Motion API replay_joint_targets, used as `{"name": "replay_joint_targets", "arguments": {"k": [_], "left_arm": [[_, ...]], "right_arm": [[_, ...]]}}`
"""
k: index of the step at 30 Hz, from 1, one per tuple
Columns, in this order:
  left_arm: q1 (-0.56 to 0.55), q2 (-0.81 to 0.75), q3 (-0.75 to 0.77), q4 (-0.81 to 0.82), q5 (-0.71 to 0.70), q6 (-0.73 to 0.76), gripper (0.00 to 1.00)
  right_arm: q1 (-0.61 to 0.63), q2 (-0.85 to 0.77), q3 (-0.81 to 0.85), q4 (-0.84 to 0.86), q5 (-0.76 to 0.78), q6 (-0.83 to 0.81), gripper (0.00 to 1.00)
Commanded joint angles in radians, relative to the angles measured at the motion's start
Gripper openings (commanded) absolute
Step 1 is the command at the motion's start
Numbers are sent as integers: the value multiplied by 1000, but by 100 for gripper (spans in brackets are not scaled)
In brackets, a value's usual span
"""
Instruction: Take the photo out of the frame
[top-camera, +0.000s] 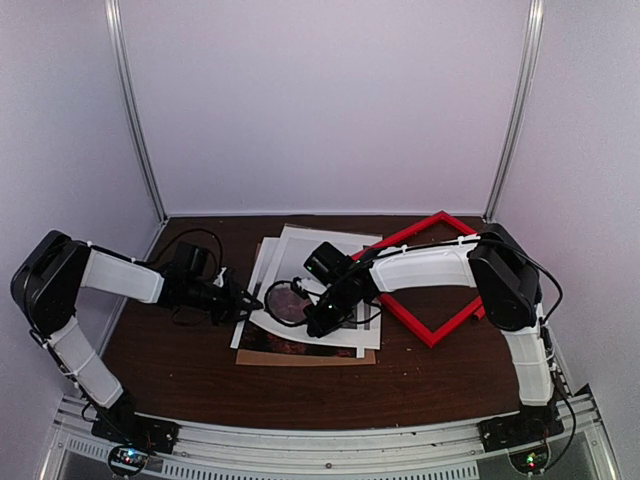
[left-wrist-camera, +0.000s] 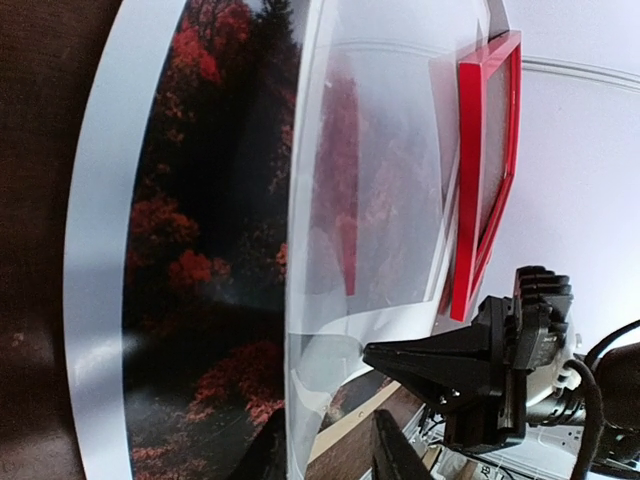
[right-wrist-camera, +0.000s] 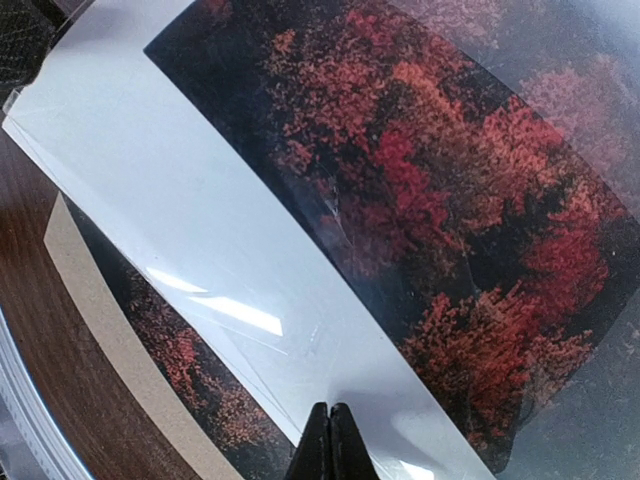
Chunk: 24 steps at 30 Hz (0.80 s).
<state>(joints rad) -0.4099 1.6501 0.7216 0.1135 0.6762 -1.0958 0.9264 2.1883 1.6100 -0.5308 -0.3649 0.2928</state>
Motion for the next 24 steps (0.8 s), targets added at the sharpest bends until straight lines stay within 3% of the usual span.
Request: {"name": "replay_joint_targets", "arguments": {"k": [1,8,18,24], "left_arm": [[-23,28,9,119,51,-32,28],[-52,54,51,68,28,-5,25],[-83,57,91,-40,-40,53,0],[-124,58,114,-72,-75,61,0]], "right_arm": [[10,37,-18,-40,38,7,0],[10,5,-17,-54,78,2,0],[5,-85,-21,-91,141,-6,0],[-6,-186,-44,-122,217,-4,0]]}}
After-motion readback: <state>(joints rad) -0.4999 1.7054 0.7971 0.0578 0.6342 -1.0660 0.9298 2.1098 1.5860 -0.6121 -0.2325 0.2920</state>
